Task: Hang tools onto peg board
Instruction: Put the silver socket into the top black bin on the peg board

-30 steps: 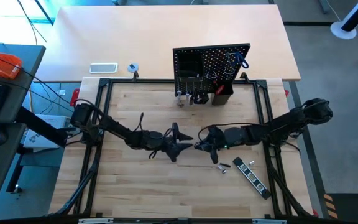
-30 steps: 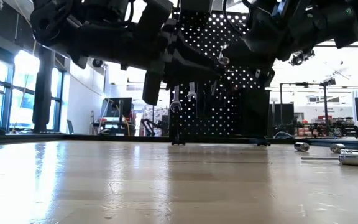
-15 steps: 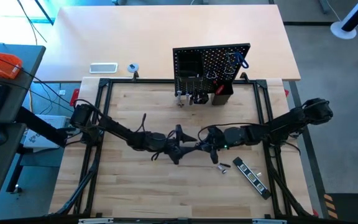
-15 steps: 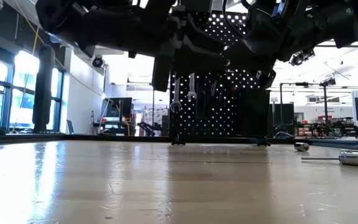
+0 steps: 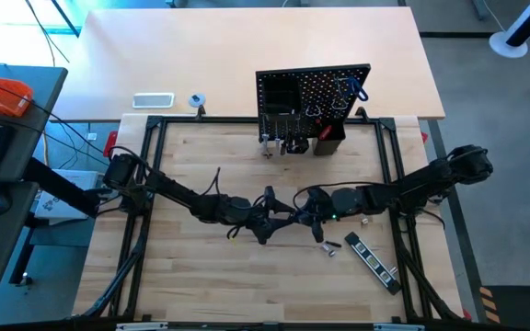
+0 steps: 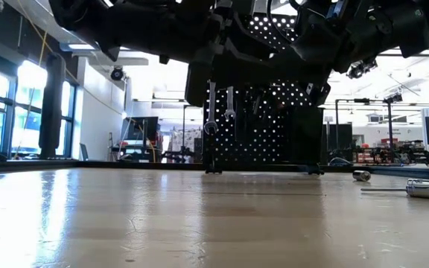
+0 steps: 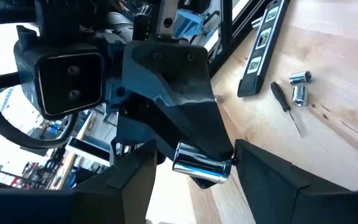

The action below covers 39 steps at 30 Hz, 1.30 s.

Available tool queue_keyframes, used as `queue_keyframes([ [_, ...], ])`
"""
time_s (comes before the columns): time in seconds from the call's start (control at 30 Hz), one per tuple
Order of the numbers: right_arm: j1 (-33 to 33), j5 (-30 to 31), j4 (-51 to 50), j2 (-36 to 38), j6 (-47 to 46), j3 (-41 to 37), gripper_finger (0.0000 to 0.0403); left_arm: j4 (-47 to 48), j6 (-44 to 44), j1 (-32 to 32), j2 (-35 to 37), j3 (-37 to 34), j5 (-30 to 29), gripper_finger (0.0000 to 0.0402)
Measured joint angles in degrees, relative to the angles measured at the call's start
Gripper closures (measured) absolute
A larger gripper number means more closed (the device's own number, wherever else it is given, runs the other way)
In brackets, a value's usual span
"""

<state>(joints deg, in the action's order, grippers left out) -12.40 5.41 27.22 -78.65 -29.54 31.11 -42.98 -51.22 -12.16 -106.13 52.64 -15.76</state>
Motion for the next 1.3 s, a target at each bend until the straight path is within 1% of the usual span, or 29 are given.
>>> queue_keyframes([
  [0.1, 0.0, 0.0, 0.0, 0.0, 0.0, 0.0, 0.0365, 0.1, 0.0, 0.0, 0.0, 0.0, 0.2, 0.0212],
  [0.3, 0.0, -0.1, 0.0, 0.0, 0.0, 0.0, 0.0365, 0.8, -0.3, 0.1, 0.0, 0.0, 0.3, 0.0263],
  [0.4, 0.0, -0.1, -0.1, 0.0, -0.2, -0.1, 0.0365, 1.0, -1.2, 0.1, 0.0, 0.0, 0.2, 0.0281],
  [0.53, 0.0, -0.1, -0.1, 0.0, -0.4, -0.1, 0.0365, 1.0, -1.4, 0.1, 0.0, 0.0, 0.2, 0.0285],
  [0.7, 0.0, -0.1, -0.3, 0.0, -0.4, -0.1, 0.0364, 1.0, -1.4, 0.0, 0.0, 0.0, -1.2, 0.0286],
  [0.8, -0.1, 0.1, -0.1, 0.0, -0.4, -0.1, 0.0345, 1.1, -1.9, -0.1, 0.2, 0.0, -2.2, 0.0287],
  [1.0, -0.6, 1.1, 0.3, 0.0, -0.4, 0.0, 0.0286, 3.8, -2.3, -0.4, 2.5, 0.0, -4.4, 0.0288],
  [1.07, -1.0, 0.6, -0.1, 0.1, -0.4, 0.0, 0.0271, 4.9, -2.4, -0.3, 4.0, -0.1, -6.6, 0.0289],
  [1.17, -1.7, 0.0, -1.4, 0.2, -0.4, -0.1, 0.0255, 6.2, -2.7, 0.2, 7.3, 0.0, -9.2, 0.0289],
  [1.3, -2.8, 1.6, -3.0, 1.5, -0.3, -0.1, 0.0246, 10.6, -3.5, 0.8, 12.0, -0.1, -10.7, 0.0289],
])
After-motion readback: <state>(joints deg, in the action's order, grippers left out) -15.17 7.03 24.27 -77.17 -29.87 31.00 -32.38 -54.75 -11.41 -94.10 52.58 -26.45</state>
